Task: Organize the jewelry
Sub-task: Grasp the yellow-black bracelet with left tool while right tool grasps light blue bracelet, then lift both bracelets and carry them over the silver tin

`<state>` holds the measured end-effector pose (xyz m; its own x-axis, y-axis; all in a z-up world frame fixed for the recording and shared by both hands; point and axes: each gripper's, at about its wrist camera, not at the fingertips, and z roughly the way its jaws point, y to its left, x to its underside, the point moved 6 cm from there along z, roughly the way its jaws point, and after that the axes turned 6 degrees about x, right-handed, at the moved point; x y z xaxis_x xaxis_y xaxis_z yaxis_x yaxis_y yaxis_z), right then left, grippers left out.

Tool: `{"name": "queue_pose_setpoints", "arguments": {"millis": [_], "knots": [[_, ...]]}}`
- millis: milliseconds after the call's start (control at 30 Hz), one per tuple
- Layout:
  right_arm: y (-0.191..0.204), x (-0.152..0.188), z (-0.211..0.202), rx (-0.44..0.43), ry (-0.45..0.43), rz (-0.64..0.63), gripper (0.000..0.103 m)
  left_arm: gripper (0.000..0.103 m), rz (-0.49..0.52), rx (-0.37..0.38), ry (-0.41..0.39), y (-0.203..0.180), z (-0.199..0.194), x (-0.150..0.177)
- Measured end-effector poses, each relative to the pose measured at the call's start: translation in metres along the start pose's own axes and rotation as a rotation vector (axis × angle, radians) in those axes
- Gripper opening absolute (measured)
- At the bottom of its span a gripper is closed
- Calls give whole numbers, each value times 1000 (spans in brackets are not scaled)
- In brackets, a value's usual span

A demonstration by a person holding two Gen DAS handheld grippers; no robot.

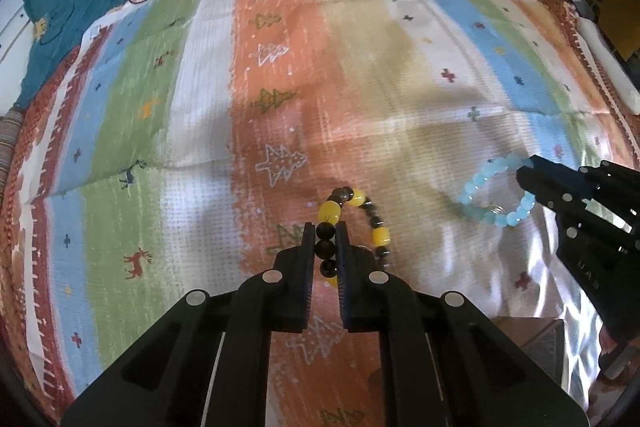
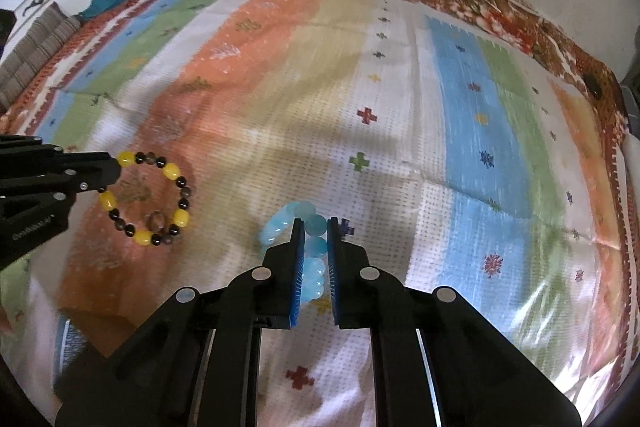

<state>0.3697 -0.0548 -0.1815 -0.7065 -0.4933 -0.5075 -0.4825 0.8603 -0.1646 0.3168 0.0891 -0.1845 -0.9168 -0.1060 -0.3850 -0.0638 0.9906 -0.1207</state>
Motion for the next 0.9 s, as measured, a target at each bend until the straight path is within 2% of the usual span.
{"name": "queue_pose_setpoints", "arguments": {"millis": [200, 900], "knots": [[4, -1, -15, 21, -32, -11, 12, 10, 17, 5, -17, -9, -13, 1], [5, 8, -50, 14, -77, 11, 12, 10, 11, 34, -65, -22, -48, 7]]}}
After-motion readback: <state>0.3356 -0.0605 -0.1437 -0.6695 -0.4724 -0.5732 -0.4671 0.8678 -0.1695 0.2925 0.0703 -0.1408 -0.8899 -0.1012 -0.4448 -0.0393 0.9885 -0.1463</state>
